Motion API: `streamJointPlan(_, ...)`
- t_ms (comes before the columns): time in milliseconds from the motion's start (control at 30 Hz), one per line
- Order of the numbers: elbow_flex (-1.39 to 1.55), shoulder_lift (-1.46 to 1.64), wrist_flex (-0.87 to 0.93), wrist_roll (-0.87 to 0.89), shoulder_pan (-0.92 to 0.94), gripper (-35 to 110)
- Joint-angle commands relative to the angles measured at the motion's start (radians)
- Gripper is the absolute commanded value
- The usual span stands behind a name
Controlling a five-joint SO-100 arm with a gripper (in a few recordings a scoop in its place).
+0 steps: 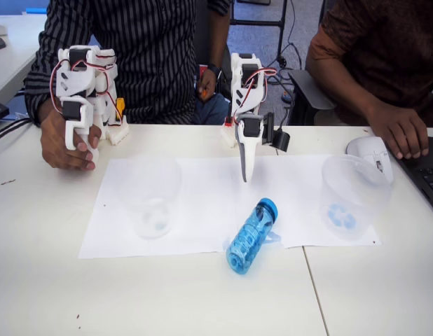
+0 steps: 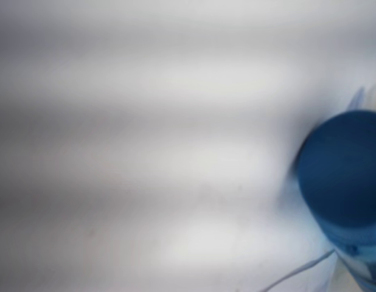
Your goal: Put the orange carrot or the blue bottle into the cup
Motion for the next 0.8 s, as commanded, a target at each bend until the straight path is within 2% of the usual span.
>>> streamJointPlan(0,0.025,0.052,-0.002,-0.009,0.008,16)
streamJointPlan(467,0.009,0.052,0.0,-0.009,0.014,16)
streamJointPlan(767,-0.276,0.049,0.069,0.005,0.071,16)
